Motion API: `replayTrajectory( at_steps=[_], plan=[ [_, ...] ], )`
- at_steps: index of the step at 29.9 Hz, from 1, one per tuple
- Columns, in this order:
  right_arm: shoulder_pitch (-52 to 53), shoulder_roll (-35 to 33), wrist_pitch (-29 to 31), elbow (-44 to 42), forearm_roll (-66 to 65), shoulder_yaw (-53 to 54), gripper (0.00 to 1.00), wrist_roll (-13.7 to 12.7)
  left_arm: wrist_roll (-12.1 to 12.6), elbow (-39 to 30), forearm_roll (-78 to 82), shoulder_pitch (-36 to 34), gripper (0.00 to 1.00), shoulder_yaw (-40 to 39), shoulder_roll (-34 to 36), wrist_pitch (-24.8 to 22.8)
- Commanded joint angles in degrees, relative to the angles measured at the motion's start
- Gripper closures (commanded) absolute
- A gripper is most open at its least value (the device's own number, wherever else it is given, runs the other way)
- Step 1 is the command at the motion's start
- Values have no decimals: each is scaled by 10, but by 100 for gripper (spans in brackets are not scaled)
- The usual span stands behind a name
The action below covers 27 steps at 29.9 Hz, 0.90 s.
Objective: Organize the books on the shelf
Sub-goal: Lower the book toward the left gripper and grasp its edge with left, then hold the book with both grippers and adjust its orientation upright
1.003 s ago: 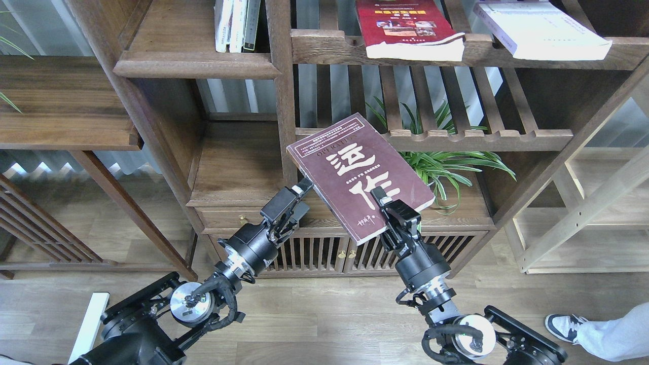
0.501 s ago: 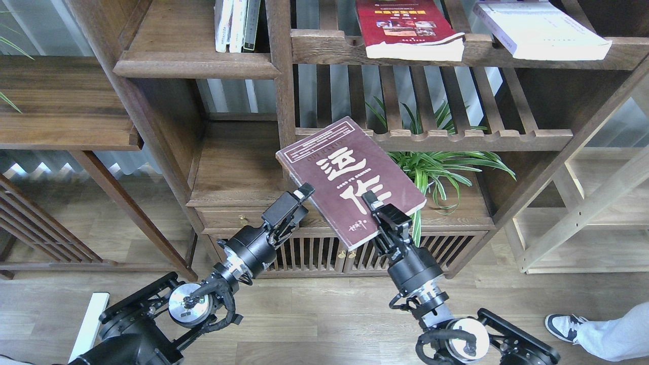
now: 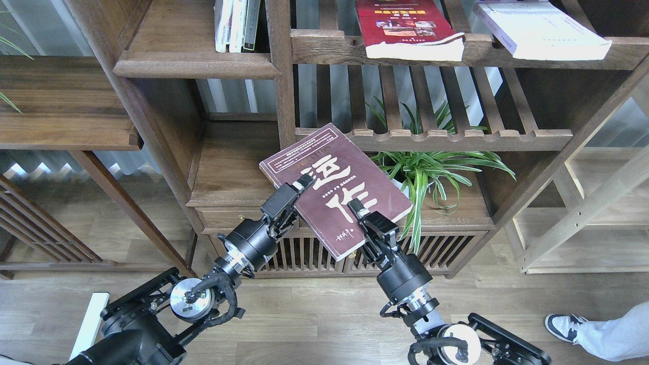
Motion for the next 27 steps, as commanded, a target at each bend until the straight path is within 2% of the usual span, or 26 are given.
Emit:
replayTrajectory(
  at_steps=[1,7,15,19,27],
  plan=[
    [-1,5,0,0,-2,-2,96,0,0,1,0,1,2,-1,0,0],
    [1,6,0,0,-2,-6,96,0,3,0,1,1,3,3,-1,0],
    [2,6,0,0,-2,-6,96,0,3,0,4,1,21,4,1,0],
    [1,6,0,0,-2,-6,96,0,3,2,4,0,22,1,0,0],
    [1,7,0,0,-2,-7,96,0,2,1,4,-1,33,-1,0,0]
  ],
)
